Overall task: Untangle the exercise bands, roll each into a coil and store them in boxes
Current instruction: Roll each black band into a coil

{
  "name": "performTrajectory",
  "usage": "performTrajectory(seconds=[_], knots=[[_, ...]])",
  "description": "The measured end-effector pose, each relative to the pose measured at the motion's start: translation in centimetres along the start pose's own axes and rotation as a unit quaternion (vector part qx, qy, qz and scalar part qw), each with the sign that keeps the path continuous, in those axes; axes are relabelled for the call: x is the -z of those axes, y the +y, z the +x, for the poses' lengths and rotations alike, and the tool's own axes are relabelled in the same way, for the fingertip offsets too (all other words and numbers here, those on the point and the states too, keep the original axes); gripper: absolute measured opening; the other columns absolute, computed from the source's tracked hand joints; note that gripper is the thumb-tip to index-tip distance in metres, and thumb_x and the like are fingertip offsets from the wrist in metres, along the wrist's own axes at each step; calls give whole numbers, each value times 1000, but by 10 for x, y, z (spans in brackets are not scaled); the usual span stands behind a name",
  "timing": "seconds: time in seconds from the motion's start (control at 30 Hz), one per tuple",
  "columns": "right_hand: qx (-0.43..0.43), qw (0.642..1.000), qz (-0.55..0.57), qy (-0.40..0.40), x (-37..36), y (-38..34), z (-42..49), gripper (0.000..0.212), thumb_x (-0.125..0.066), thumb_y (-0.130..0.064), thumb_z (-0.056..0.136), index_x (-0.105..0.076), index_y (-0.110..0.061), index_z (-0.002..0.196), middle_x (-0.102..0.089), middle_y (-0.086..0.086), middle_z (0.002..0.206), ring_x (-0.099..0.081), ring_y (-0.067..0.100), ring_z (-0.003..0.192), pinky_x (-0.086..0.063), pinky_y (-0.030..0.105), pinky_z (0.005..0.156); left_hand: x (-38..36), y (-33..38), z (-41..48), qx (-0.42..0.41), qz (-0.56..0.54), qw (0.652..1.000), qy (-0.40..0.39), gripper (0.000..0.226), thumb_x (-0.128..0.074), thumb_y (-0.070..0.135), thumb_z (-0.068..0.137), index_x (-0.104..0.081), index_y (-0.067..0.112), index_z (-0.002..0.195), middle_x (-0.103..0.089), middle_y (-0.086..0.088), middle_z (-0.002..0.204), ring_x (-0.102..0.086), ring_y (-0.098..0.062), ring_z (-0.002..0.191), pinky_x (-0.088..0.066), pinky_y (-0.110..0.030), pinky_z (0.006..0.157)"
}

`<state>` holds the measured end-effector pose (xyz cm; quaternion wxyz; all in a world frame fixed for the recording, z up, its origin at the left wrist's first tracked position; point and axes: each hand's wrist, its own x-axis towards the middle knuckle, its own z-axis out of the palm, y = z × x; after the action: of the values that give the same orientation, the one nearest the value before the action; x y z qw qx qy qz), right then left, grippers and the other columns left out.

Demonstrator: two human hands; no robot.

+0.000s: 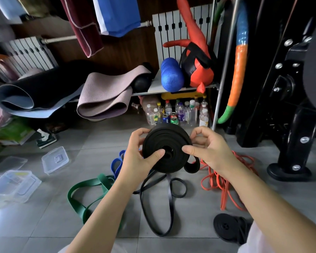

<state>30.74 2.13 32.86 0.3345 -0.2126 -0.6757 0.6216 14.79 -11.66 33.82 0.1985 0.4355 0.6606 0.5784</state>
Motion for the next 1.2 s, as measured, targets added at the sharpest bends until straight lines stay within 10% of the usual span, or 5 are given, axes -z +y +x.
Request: performTrajectory(seconds=[0.2,0.37,0.8,1.2], knots=[[-58,993,-43,-88,7,0,0,40,-79,-5,71,-59,-25,99,-74,-3,90,-70,10,85,-50,14,63,16,3,3,31,88,993,-66,56,-83,37,61,-47,54,100,-62,28,100,-64,-1,93,-52,-17,71],[-54,979,-139,-140,4,-3,-1,43,-81,-13,69,-62,-40,97,-71,-14,96,-66,0,94,-51,13,82,6,2,-2,-4,192,967,-169,65,-72,51,58,-41,68,112,-59,28,111,-60,1,101,-54,-30,88],[-9,989,-132,-59,32,-11,7,43,-83,-47,47,-69,-39,87,-73,-4,84,-69,16,84,-52,44,89,13,-4,3,11,109,989,-95,57,-79,33,57,-57,55,105,-67,19,103,-64,-6,99,-52,-31,88],[114,936,-331,-23,13,-3,-7,46,-55,-59,73,-65,-37,111,-50,-13,107,-52,2,99,-40,17,87,8,1,4,113,-63,991,-22,52,-82,23,60,-55,23,104,-72,5,93,-71,-16,80,-54,-24,55]])
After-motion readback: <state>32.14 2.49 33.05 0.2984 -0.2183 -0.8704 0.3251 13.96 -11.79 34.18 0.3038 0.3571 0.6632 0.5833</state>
